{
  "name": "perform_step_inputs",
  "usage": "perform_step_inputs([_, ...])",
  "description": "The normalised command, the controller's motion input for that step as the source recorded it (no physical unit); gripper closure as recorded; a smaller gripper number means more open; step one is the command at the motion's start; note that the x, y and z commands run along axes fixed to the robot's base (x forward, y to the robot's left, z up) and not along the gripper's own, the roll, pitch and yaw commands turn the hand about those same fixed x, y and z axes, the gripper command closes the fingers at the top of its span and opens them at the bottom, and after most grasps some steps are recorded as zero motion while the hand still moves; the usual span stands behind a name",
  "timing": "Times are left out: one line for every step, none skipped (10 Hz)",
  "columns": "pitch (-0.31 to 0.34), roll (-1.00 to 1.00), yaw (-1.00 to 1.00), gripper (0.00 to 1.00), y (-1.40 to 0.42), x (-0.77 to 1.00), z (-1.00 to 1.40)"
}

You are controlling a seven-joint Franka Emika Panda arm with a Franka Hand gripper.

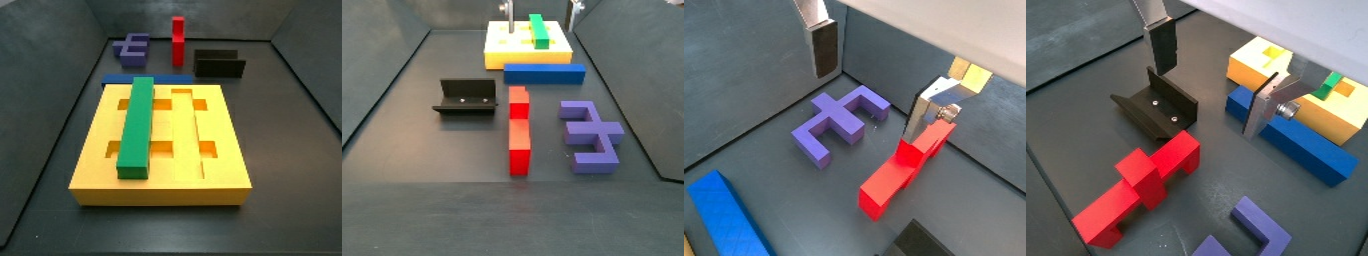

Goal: Pick up the blue object. Move up. Move to above the board. Insert the blue object.
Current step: Pick up the blue object.

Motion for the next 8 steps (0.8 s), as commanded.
perform_step_inputs([0.000,0.00,0.00,0.00,0.00,-0.02,0.00])
perform_step_inputs([0.000,0.00,0.00,0.00,0.00,-0.02,0.00])
perform_step_inputs([0.000,0.00,0.00,0.00,0.00,-0.04,0.00])
perform_step_inputs([0.000,0.00,0.00,0.00,0.00,-0.02,0.00])
perform_step_inputs([0.000,0.00,0.00,0.00,0.00,-0.03,0.00])
perform_step_inputs([0.000,0.00,0.00,0.00,0.00,-0.04,0.00])
perform_step_inputs([0.000,0.00,0.00,0.00,0.00,-0.02,0.00])
perform_step_inputs([0.000,0.01,0.00,0.00,-0.01,0.00,0.00])
